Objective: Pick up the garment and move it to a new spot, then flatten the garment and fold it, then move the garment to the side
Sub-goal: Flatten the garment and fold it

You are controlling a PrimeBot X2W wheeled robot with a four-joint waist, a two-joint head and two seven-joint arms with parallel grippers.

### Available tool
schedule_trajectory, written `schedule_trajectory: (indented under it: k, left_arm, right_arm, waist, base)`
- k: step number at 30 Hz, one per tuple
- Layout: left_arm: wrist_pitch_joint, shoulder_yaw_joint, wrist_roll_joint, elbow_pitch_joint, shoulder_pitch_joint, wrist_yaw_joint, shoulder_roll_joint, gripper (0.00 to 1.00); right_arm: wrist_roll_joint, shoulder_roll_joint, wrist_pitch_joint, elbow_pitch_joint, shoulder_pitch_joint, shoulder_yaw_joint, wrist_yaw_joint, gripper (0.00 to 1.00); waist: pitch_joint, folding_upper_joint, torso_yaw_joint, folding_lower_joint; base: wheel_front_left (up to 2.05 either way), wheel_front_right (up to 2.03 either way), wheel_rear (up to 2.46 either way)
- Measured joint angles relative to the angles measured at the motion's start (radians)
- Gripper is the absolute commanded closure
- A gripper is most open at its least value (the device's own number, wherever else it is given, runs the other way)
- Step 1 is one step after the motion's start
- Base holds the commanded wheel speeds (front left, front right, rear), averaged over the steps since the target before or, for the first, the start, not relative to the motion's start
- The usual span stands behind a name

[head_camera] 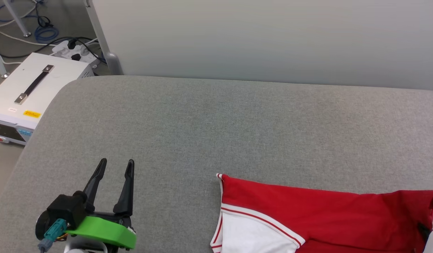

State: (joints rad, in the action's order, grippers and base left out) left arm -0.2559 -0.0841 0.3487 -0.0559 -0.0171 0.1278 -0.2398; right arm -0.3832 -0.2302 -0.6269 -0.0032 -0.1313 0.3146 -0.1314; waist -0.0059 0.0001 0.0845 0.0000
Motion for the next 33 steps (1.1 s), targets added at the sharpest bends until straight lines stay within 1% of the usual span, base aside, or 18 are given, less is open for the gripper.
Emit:
schedule_trajectory:
  k: [4,11,15,18,20,24,29,33]
  left_arm:
    - [0.000,-0.003,0.000,0.000,-0.004,0.000,0.007,0.00]
    - [0.000,-0.001,0.002,-0.001,-0.015,0.000,0.018,0.00]
    - [0.000,0.004,0.003,-0.001,-0.017,0.000,0.020,0.00]
    - [0.000,0.006,0.005,-0.001,-0.017,0.000,0.020,0.00]
    - [0.000,0.008,0.005,-0.001,-0.017,0.000,0.020,0.00]
    - [0.000,0.014,0.008,-0.005,-0.017,0.000,0.020,0.00]
    - [0.000,0.017,0.011,-0.008,-0.017,0.000,0.019,0.00]
    - [0.000,0.015,0.011,-0.010,-0.016,0.000,0.018,0.00]
  right_arm:
    - [-0.018,0.029,-0.034,-0.078,-0.028,-0.045,0.000,1.00]
    - [-0.050,0.123,-0.086,-0.179,-0.033,-0.148,0.000,1.00]
    - [-0.075,0.161,-0.104,-0.204,-0.032,-0.236,0.000,1.00]
    - [-0.099,0.171,-0.104,-0.203,-0.026,-0.305,0.000,1.00]
    - [-0.111,0.178,-0.098,-0.193,-0.013,-0.343,0.000,1.00]
    - [-0.169,0.178,-0.045,-0.137,0.023,-0.435,0.000,1.00]
    - [-0.193,0.181,0.023,-0.040,0.068,-0.531,0.000,1.00]
    - [-0.197,0.182,0.064,0.036,0.104,-0.584,0.000,1.00]
  waist:
    - [-0.013,0.0000,0.007,0.0000]
    - [-0.023,0.0000,0.027,0.0000]
    - [-0.020,0.0000,0.039,0.0000]
    - [-0.016,0.0000,0.047,0.0000]
    - [-0.012,0.0000,0.052,0.0000]
    - [-0.009,0.0000,0.063,0.0000]
    - [-0.003,0.0000,0.079,0.0000]
    - [0.004,0.0000,0.091,0.0000]
  base:
    - [0.00,0.00,0.00]
    - [0.00,0.00,0.00]
    - [0.00,0.00,0.00]
    - [0.00,0.00,0.00]
    - [0.00,0.00,0.00]
    - [0.00,0.00,0.00]
    - [0.00,0.00,0.00]
    - [0.00,0.00,0.00]
